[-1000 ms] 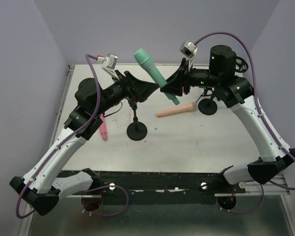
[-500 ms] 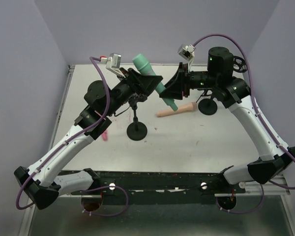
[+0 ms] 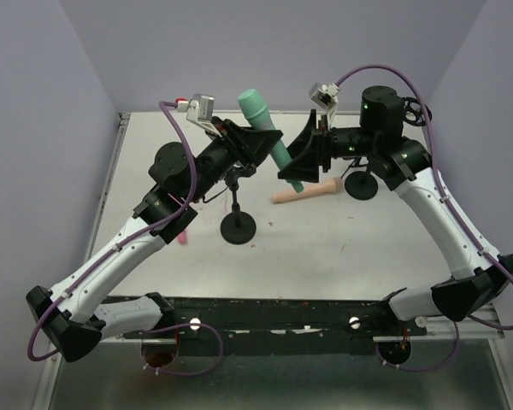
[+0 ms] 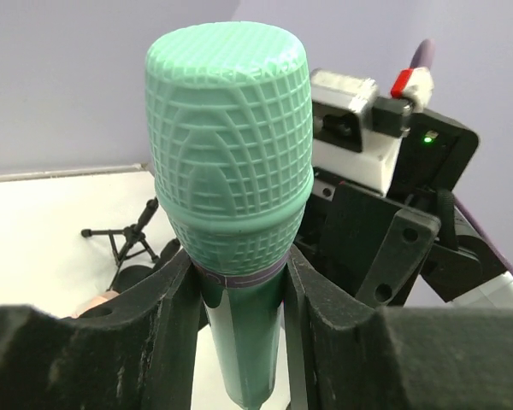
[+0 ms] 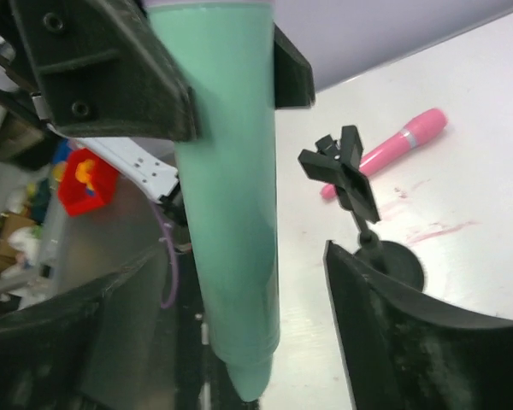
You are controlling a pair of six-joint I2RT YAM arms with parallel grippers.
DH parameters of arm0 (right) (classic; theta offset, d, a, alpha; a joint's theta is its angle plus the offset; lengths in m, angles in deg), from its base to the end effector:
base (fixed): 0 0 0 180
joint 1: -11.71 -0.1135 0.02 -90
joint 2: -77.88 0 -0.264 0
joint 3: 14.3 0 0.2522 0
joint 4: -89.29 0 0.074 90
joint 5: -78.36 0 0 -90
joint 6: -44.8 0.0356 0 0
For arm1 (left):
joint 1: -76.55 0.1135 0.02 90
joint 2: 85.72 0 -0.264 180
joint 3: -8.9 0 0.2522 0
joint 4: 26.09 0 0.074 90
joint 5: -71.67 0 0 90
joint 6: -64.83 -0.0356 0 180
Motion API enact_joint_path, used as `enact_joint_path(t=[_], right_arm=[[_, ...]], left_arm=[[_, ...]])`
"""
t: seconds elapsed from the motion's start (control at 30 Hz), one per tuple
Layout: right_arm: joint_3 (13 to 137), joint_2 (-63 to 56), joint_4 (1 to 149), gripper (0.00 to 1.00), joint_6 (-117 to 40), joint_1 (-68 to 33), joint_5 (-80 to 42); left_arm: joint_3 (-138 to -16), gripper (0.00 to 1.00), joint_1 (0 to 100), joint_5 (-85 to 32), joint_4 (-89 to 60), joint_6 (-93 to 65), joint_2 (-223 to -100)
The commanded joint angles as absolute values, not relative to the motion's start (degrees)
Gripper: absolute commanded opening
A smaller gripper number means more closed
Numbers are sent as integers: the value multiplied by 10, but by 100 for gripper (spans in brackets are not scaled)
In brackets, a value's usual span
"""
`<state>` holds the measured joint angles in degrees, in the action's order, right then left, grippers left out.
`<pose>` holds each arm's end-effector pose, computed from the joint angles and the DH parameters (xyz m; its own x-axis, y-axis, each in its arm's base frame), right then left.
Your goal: Attach the microphones to the stand
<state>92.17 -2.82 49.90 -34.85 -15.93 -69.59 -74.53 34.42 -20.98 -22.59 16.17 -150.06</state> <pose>0.2471 0.1635 0.4618 -0.3805 -0.0917 -0.9202 -0.9226 0.1061 0.3710 0.1840 -0.1686 0.4634 -0.3148 -0.6050 -0.7314 0.6596 0.4147 -0.6269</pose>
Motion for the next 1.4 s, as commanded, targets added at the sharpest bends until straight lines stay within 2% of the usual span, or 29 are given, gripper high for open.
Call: enact_joint_path(t=[0.0,0.1,0.4,0.7,0.77,0.8,0.87,0.93,1.03,1.07,1.1,1.17,1.23,1.3,1.37], right_arm=[[890,-18,499,93,-372,-154,-739],[878,-20,492,99,-399,-154,-769],[897,-27,479,96,-432,-153,-810],[910,-45,491,74,-414,-152,-826],[910,-46,494,61,-408,-152,-831],[908,-45,498,49,-405,-154,-831],[898,-42,501,38,-403,-152,-831],[889,-39,506,28,-403,-153,-832],[882,-34,507,20,-404,-153,-830],[881,-33,507,18,-405,-151,-830],[881,-32,506,17,-408,-152,-828],[886,-32,497,17,-421,-150,-827],[894,-31,475,16,-446,-148,-823],[903,-30,442,16,-497,-147,-811],[910,-30,406,16,-546,-146,-792]], left_arm=[[-753,8,342,-240,-279,117,-1486],[-765,7,342,-266,-283,103,-1489],[-793,6,342,-316,-255,78,-1508],[-801,6,338,-340,-260,80,-1525],[-802,6,338,-340,-260,77,-1526],[-802,6,338,-341,-260,74,-1526],[-802,6,338,-337,-259,69,-1525],[-803,6,338,-334,-259,65,-1523],[-803,10,338,-338,-258,61,-1521],[-803,13,338,-341,-256,61,-1519],[-803,25,338,-344,-252,59,-1518],[-801,55,339,-353,-241,47,-1509],[-784,78,345,-363,-230,29,-1484],[-756,94,356,-375,-213,1,-1449],[-726,98,375,-398,-192,-32,-1407]])
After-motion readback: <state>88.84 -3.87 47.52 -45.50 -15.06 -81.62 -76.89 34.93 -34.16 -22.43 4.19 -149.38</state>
